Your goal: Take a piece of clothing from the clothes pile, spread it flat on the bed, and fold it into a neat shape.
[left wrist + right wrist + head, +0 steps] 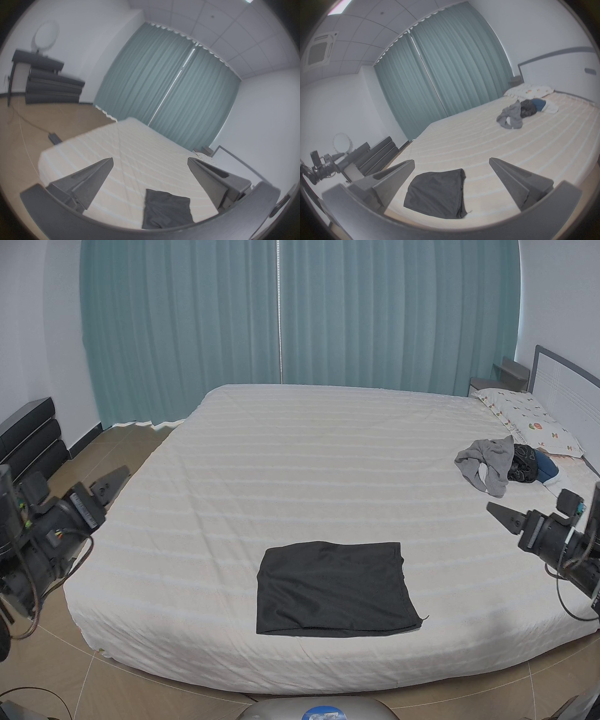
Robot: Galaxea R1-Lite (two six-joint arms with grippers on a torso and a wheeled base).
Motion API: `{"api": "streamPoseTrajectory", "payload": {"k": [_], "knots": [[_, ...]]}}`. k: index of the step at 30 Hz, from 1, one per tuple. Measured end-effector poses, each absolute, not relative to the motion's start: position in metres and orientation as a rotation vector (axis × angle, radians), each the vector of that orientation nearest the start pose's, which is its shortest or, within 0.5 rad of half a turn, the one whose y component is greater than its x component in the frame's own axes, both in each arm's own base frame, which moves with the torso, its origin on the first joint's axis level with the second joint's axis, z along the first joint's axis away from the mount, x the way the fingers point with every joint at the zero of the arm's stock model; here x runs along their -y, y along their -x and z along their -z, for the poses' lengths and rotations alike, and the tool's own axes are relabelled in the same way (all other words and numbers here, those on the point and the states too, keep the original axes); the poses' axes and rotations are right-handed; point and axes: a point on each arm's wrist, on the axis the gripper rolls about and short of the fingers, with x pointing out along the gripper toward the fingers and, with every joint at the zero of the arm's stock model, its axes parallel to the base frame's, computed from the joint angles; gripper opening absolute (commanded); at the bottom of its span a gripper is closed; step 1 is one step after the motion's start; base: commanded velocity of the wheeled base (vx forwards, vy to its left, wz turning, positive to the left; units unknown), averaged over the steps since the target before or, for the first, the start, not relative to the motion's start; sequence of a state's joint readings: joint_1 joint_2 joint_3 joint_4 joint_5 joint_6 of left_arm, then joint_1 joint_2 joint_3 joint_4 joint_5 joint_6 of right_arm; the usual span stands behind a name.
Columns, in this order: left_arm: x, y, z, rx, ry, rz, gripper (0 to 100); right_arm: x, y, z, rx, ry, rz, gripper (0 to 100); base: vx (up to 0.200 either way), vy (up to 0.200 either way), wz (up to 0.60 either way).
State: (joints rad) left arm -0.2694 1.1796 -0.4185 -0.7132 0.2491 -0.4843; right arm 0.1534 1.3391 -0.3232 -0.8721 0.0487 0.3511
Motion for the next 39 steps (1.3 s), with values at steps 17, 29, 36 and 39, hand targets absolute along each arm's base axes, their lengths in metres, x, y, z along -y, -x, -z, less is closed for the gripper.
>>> {"api": "streamPoseTrajectory", "payload": {"k": [17,29,36,39], "knots": [[-0.006,-0.01,-0.194,0.017,0.171,-0.169,100,-0.004,-0.031,-0.149,-0.258,-0.139,-0.124,100,0.0,0.0,0.0],[-0.01,0.054,-0.164,0.123,0.048,-0.32,100,0.001,0.036,-0.134,-0.108,-0.014,-0.051,100,0.0,0.0,0.0],[-0.007,0.053,-0.146,0.158,0.052,-0.309,100,0.0,0.043,-0.118,-0.049,0.008,-0.008,100,0.0,0.0,0.0],[-0.007,0.049,-0.141,0.204,0.06,-0.309,100,0.0,0.042,-0.117,-0.005,0.014,-0.003,100,0.0,0.0,0.0]]}}
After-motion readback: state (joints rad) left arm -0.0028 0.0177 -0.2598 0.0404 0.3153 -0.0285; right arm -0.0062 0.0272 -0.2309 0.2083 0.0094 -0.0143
